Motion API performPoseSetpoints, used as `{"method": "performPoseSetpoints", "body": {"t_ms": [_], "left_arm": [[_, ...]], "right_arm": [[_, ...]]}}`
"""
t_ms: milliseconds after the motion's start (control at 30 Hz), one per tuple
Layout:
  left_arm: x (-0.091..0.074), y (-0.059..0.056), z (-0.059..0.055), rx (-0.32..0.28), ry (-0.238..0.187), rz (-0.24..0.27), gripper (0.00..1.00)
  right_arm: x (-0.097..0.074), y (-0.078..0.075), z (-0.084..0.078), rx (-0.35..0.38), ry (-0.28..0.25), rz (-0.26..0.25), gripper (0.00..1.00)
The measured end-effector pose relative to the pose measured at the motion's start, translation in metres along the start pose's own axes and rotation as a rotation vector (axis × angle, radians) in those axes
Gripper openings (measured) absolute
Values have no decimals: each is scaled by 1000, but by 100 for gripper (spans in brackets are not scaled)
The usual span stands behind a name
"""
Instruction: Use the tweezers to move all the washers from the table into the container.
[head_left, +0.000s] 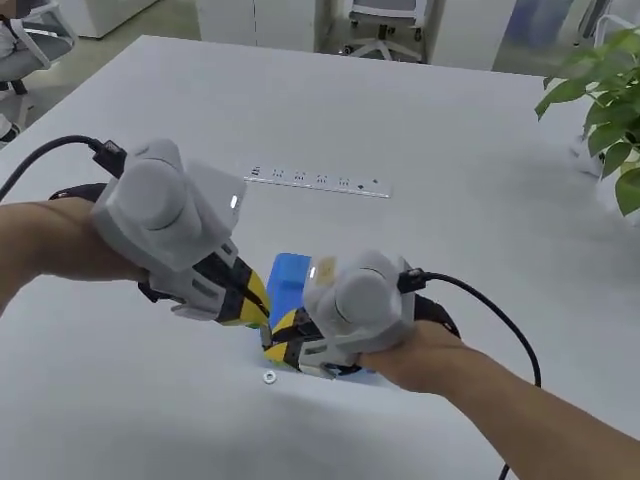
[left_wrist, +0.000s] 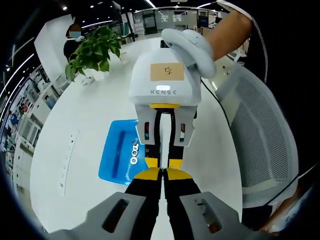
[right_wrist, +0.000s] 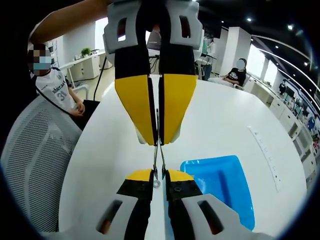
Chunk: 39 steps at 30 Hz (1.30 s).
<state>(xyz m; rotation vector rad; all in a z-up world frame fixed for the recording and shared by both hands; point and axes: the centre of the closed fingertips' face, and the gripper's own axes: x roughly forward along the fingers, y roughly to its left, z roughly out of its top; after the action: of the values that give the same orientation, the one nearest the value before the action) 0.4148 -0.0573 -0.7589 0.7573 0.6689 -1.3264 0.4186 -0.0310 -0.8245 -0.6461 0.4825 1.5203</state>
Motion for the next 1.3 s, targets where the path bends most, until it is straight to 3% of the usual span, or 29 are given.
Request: {"method": "performPoseSetpoints", "body": {"t_ms": [500,833,1300], "left_arm": [[17,-10,-14,-2,1,-39,5],[25,-10,-17,14,6,-52,5],[27,-5,-17,-26,-11,-60,6]], "right_arm": [[15,11,-17,18,18,15,12],[19,10,-25,39,16,12,12],[22,8,-27,52,12,15,12]]}}
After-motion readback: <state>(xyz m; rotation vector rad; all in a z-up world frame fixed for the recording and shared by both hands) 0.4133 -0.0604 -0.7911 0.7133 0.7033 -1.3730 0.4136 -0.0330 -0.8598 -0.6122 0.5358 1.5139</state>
